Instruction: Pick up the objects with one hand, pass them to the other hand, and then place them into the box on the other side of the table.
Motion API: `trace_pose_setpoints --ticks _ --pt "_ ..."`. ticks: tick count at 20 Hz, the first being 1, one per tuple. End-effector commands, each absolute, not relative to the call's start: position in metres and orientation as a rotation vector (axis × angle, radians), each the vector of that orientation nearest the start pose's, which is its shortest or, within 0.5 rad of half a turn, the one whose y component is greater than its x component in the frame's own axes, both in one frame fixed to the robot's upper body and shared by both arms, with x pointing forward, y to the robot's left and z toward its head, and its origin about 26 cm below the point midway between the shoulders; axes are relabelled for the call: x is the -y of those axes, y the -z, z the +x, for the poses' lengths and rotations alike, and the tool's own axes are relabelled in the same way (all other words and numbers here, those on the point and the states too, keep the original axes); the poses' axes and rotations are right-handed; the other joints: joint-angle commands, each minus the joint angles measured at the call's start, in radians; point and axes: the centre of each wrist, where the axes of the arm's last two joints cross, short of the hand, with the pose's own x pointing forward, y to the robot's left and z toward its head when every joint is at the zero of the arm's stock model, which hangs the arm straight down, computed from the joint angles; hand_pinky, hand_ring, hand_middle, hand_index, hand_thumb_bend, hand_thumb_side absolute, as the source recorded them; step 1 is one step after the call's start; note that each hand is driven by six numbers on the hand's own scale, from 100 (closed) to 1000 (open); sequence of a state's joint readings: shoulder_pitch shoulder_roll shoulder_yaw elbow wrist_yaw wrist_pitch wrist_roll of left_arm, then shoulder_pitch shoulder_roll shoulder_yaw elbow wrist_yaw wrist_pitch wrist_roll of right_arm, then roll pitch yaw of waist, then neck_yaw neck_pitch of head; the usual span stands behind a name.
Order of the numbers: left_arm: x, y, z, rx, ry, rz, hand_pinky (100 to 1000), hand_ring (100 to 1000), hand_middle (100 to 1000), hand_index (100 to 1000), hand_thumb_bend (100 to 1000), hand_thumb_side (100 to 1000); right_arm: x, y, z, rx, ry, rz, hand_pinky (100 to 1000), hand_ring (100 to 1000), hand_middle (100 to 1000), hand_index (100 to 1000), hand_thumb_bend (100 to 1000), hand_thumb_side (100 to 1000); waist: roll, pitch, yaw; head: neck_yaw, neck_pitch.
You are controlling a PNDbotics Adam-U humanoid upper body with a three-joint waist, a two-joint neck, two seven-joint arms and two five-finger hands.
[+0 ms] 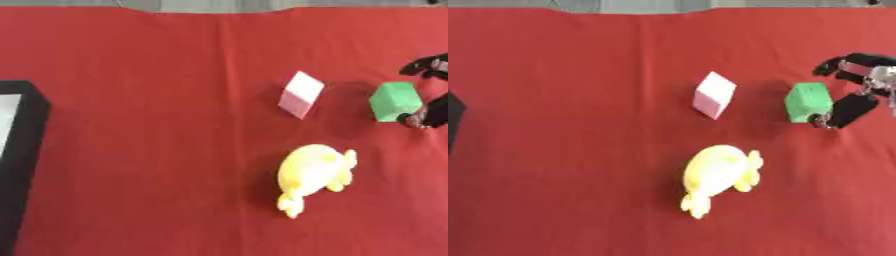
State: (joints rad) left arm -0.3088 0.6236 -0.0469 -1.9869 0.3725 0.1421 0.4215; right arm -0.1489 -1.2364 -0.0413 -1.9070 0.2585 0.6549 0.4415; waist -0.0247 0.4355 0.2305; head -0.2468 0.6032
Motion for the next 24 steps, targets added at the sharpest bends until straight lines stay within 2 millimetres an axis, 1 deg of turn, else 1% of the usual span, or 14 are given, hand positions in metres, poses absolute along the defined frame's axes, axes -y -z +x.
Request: trace_pose_setpoints --ticks 1,11,16,24 --pt "-0.293 -0.2335 0.2959 2.143 0.05 0.261 829 854 580 716 100 675 0.3886 -0.3 0.2764 0.987 -0.966 -1.085 1000 960 922 928 368 100 0.008 -0.002 0.002 -0.005 -0.018" --pt "-0.2931 -0.2336 0.2958 2.146 0.052 0.263 831 855 580 717 100 677 0.3932 -0.2967 0.2776 0.971 -0.958 -1.078 1000 959 915 925 361 100 0.009 0.007 0.003 -0.009 -0.023" --pt "-0.2929 -0.2336 0.2959 2.147 0.053 0.262 832 855 577 717 100 672 0.3922 -0.2954 0.2775 0.968 -0.971 -1.07 1000 954 901 921 369 100 0.01 0.01 0.005 -0.01 -0.024" --pt "-0.2926 -0.2334 0.296 2.147 0.052 0.261 833 856 577 717 100 681 0.3921 -0.2947 0.2778 0.971 -0.969 -1.069 1000 946 884 909 350 100 0.01 0.016 0.006 -0.011 -0.025"
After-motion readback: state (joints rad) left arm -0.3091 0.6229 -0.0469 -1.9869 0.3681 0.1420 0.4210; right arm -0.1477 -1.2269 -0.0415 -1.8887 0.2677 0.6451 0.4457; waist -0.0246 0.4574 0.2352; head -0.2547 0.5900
